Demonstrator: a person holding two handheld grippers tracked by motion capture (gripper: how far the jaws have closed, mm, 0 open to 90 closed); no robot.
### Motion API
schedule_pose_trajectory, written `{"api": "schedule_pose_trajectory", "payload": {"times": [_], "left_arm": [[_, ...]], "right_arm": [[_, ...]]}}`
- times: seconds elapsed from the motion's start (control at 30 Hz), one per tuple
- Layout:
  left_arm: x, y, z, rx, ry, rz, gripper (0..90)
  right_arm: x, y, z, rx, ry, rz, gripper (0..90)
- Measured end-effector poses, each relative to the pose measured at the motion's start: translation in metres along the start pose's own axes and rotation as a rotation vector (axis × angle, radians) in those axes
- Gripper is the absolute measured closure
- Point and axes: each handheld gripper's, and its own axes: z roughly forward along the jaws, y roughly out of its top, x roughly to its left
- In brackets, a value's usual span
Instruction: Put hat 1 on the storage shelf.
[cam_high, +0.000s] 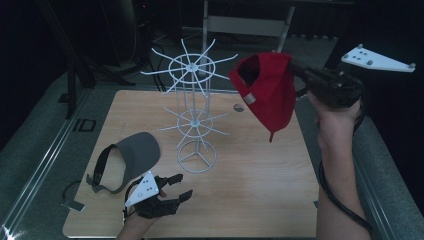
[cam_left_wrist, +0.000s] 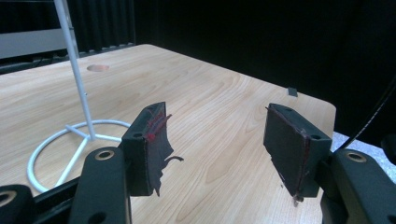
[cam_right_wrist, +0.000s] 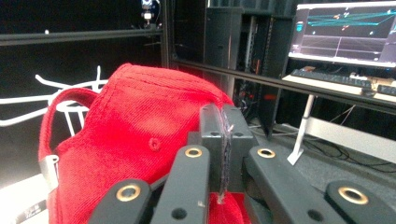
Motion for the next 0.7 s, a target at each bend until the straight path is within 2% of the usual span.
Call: {"api": "schedule_pose_trajectory", "payload": {"times": [0.37,0.7], "left_arm": [[0.000,-0.002,0.001,0.003,0.007,-0.008,40.5],[0.001,-0.004,0.001,0.004,0.012,-0.015,40.5]], "right_arm": [[0.008,-0.027,0.005,0.051,0.027,-0.026,89.1],[0.017,-0.057,0.003,0.085,0.090,-0.023,89.0]]}}
